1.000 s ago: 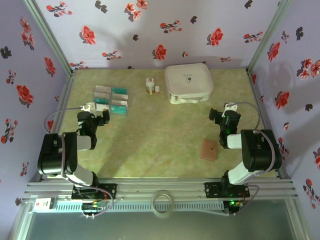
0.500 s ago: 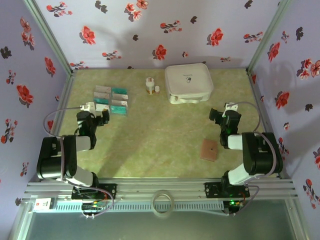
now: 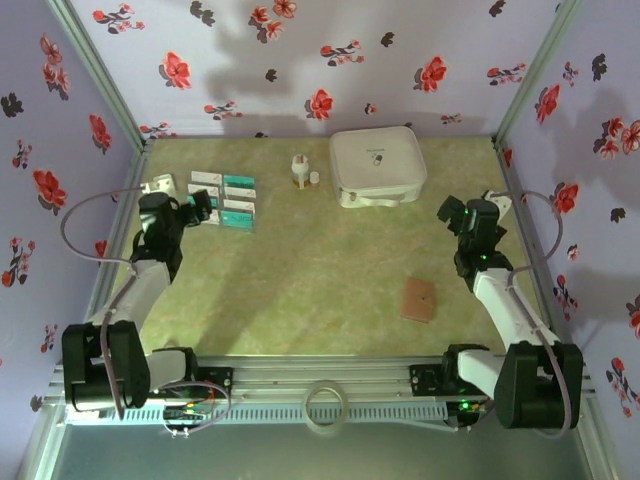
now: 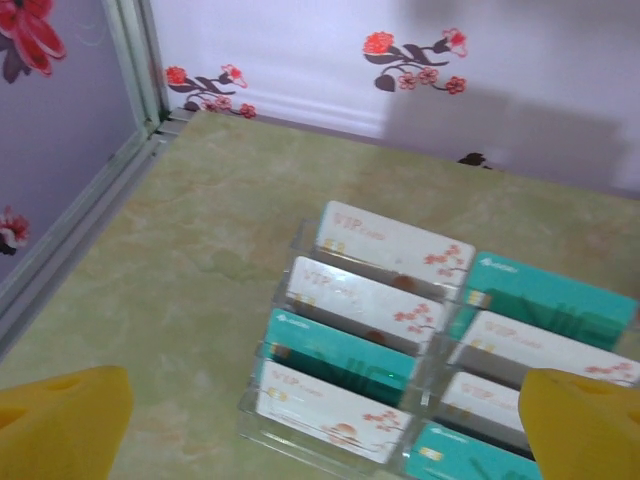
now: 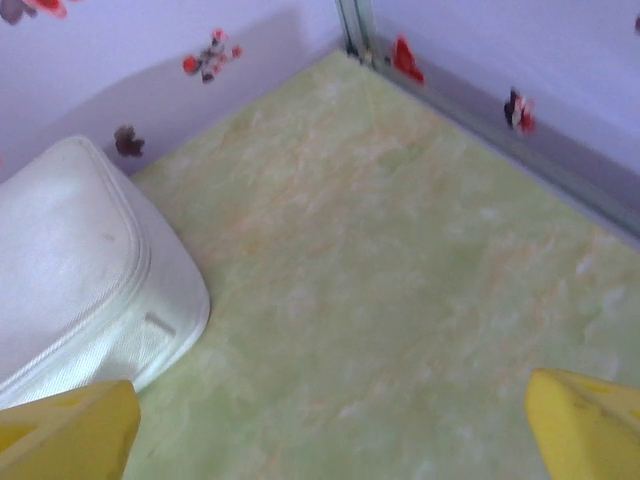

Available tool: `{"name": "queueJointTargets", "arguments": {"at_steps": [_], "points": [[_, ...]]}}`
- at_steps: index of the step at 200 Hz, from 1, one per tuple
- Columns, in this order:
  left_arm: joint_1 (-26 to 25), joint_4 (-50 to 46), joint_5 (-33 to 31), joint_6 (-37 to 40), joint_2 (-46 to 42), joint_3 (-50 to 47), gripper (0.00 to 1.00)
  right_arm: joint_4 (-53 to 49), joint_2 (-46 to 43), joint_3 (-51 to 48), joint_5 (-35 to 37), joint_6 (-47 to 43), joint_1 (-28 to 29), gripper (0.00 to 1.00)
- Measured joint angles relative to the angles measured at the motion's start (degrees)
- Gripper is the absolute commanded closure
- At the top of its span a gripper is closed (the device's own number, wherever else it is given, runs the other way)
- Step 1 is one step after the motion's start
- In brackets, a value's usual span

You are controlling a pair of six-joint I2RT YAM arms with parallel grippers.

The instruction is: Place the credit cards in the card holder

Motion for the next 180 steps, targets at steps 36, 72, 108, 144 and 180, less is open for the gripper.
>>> {"name": "queueJointTargets", "arguments": {"at_steps": [36, 72, 108, 144, 180], "points": [[-10.4, -12.24, -3.1, -5.53, -2.4, 3.43, 0.0, -13.92, -0.87, 0.04, -9.51, 5.4, 0.02, 0.07], [-22.4, -20.5, -6.71, -9.75, -2.4, 5.62, 0.0, -23.96, -2.03, -3.13, -16.41, 9.84, 0.48, 0.11], [-30.62, -22.75, -9.6, -13.31, -1.64, 5.64, 0.0, -31.58, -8.22, -7.02, -17.38, 13.7, 1.86, 0.11], [-34.93, -24.72, -11.13, -15.43, 2.97, 8.02, 0.0, -34.32, -9.29, -9.11, -17.57, 16.59, 3.43, 0.1], [-36.2, -24.96, -11.37, -16.63, 5.57, 9.62, 0.0, -36.28, -9.31, -9.35, -17.57, 18.14, 5.77, 0.1]]}}
